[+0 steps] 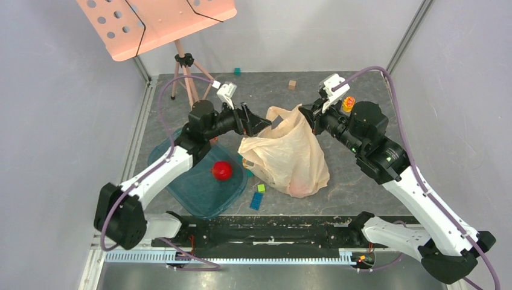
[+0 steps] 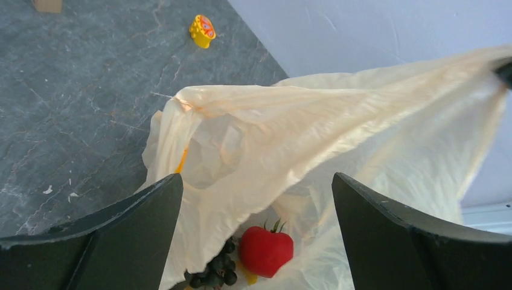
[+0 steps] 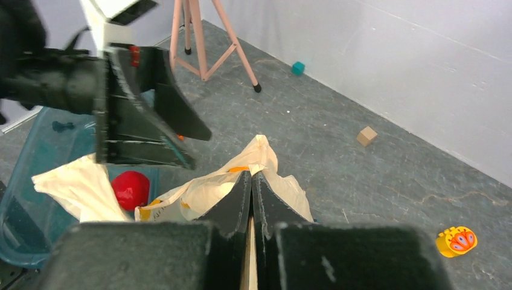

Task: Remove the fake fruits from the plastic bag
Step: Adjust the plastic bag at the center of the board.

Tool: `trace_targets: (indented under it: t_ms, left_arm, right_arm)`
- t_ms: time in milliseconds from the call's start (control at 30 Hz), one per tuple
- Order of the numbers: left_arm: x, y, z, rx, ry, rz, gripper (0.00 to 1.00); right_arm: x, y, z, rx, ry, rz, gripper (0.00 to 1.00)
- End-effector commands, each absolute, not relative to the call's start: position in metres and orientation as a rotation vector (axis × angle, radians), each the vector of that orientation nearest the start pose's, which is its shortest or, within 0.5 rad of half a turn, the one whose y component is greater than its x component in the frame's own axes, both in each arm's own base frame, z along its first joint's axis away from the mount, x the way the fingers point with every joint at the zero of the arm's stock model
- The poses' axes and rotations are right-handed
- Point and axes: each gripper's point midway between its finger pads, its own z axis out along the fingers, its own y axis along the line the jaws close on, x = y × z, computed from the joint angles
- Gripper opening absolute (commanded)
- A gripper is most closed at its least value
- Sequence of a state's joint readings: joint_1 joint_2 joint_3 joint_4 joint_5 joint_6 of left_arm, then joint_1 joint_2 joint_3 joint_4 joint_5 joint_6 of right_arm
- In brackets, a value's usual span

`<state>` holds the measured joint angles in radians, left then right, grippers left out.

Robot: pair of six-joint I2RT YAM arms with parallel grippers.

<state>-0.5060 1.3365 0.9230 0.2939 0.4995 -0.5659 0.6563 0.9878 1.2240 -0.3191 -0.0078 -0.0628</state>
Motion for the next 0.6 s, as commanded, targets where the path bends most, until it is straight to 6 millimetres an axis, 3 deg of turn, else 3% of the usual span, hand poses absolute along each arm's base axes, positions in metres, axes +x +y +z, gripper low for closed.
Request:
trace_targets:
  t_ms: [0,167,400,567]
  left_arm:
    - [0.297,-0.274,0.274,0.297,1.829,-1.154,1.00]
    - [0.273,-0.260,0.277,0.305,1.821,-1.148,1.00]
    - [0.229,-0.277,0.283,0.462,1.727,-1.412,1.00]
    - [0.210,-0.273,0.296,0.500,1.639,-1.465,1.00]
  right_arm:
    - [0.277,0.198,0.409,-0.512,1.508,0.427,0.00]
    - [0.276,0.198,0.411,-0.508,1.506,0.435,0.00]
    - [0.274,0.200,0.408,-0.519,1.508,0.451,0.00]
    - [0.275,0.202,0.403,-0.527,1.519,0.452,0.00]
